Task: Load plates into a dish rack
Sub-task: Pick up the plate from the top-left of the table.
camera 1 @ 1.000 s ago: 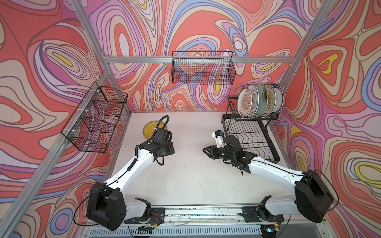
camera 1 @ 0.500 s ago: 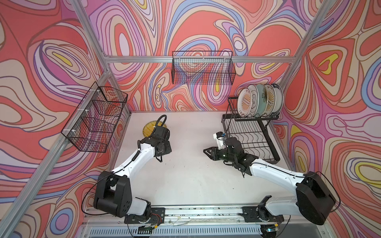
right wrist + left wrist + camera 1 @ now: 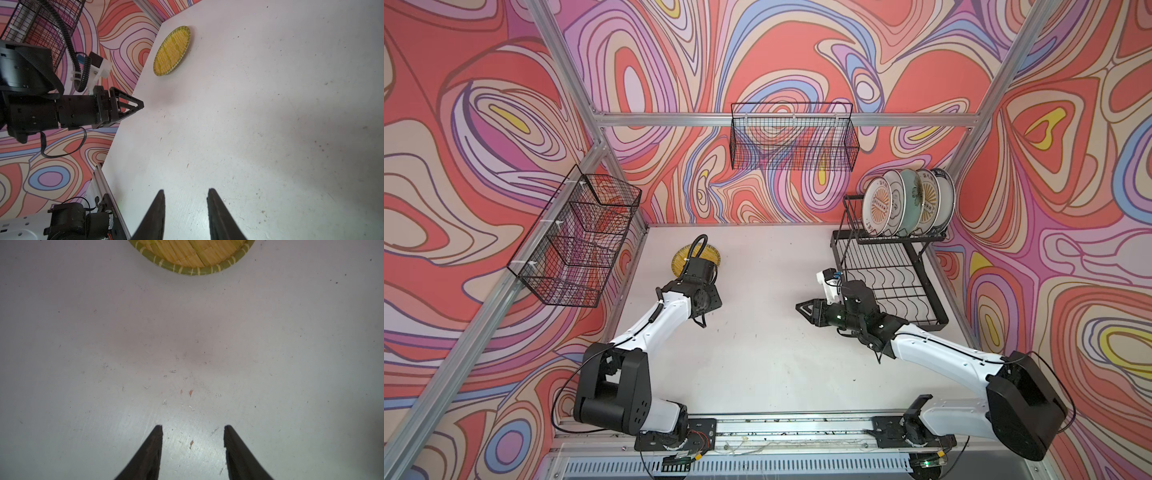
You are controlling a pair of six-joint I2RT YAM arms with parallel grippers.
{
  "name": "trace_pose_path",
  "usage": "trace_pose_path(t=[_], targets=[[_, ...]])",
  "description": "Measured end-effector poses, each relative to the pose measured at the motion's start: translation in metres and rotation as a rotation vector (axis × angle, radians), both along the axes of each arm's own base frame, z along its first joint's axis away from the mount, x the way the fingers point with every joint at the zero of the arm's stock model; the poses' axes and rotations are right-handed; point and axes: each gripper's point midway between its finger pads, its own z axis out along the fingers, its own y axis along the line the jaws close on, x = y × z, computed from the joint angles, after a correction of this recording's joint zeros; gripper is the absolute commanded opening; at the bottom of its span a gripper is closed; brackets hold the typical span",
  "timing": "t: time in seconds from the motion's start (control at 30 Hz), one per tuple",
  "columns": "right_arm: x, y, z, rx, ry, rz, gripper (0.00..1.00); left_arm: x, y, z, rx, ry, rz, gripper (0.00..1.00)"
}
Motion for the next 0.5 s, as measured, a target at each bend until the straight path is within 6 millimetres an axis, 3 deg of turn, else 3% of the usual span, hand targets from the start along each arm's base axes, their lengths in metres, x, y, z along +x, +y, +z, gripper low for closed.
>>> trace_pose_path(t=[0.5], targets=[[-0.005, -0.003, -0.002, 0.007, 0.006, 0.001, 0.35, 0.023, 0.032, -0.036, -0.162, -0.071, 0.254, 0.51]])
